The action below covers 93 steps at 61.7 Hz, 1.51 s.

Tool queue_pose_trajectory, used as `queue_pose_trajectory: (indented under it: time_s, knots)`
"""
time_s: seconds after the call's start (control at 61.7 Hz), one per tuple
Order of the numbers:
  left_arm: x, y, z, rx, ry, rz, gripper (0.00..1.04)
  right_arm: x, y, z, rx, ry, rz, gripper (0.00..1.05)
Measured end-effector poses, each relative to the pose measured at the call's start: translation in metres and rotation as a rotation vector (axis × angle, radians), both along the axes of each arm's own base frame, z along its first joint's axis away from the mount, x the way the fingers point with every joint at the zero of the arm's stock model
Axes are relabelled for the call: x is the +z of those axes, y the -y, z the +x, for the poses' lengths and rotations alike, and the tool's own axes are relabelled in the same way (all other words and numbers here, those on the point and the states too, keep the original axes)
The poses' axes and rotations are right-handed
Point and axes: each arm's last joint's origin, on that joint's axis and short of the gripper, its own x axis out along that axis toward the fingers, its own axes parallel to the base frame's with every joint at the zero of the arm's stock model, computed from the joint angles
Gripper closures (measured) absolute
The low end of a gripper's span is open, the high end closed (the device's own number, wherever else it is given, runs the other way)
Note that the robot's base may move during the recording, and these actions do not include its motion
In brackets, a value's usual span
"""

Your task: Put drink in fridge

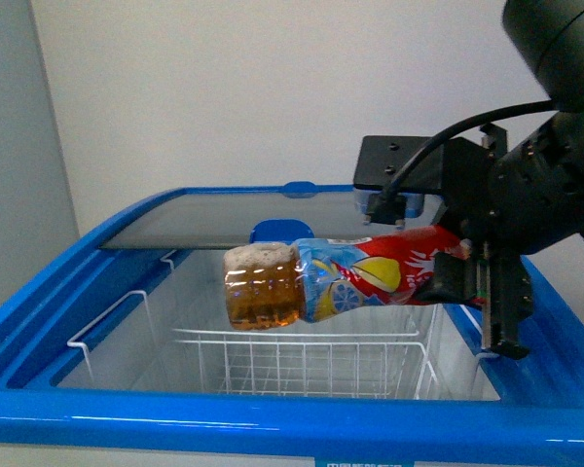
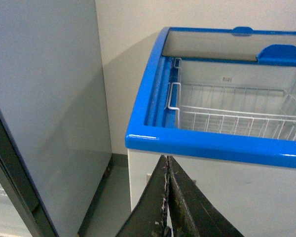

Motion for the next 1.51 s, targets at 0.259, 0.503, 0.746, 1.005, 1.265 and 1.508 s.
queue_pose_trajectory:
  time_s: [0.259, 0.503, 0.746, 1.005, 1.265, 1.508]
  knots:
    - [0.0, 0.0, -0.006, -0.001, 0.006, 0.0, 1.02, -0.022, -0.016, 0.029, -0.023, -0.009, 0.004, 0.6]
    - [0.0, 0.0, -0.01, -0.001, 0.006, 0.0, 1.02, -0.042, -0.022, 0.048, -0.07, -0.061, 0.039, 0.6]
    - [-0.003, 0.0, -0.022, -0.001, 0.0, 0.0, 1.02, -0.067, -0.032, 0.066, -0.107, -0.085, 0.033, 0.6]
    - [-0.003, 0.0, -0.022, -0.001, 0.001, 0.0, 1.02, -0.084, -0.047, 0.083, -0.152, 0.01, 0.034, 0.6]
    - [-0.003, 0.0, -0.022, 0.0, 0.0, 0.0, 1.02, -0.108, -0.055, 0.098, -0.214, 0.13, 0.034, 0.6]
    - [-0.003, 0.0, -0.022, -0.001, 0.0, 0.0, 1.02, -0.132, -0.056, 0.107, -0.229, 0.171, 0.019, 0.6]
